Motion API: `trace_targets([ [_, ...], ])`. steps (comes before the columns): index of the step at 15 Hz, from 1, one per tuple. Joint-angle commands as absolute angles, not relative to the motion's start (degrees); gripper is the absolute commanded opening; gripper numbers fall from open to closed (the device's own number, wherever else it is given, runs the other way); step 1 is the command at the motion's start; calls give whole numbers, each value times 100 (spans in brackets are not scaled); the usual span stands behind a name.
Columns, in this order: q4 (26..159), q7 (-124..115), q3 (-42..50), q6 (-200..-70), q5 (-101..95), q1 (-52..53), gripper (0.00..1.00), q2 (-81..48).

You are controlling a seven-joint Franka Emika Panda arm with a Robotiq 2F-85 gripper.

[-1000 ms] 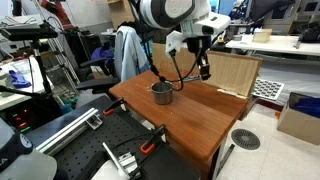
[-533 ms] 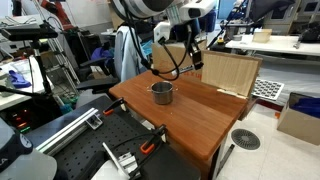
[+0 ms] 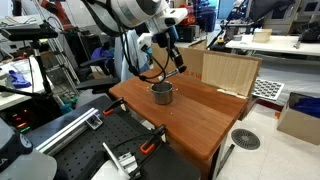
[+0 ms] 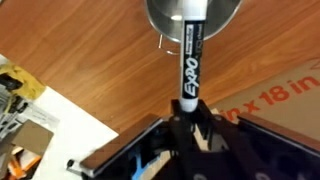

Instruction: Pick up the marker and put it in the cup

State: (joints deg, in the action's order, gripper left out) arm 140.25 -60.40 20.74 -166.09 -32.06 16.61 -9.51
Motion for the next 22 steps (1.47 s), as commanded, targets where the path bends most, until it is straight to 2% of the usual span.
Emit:
trace_targets([
  [1,14137,-6811,2310,-16682,-4028,1961,5,-906],
  [10,14081,-9574,2672,-16400,-7307,2451,5,-834],
  [22,14150,-10548,2579,-16222,-7958,2473,5,-1148],
])
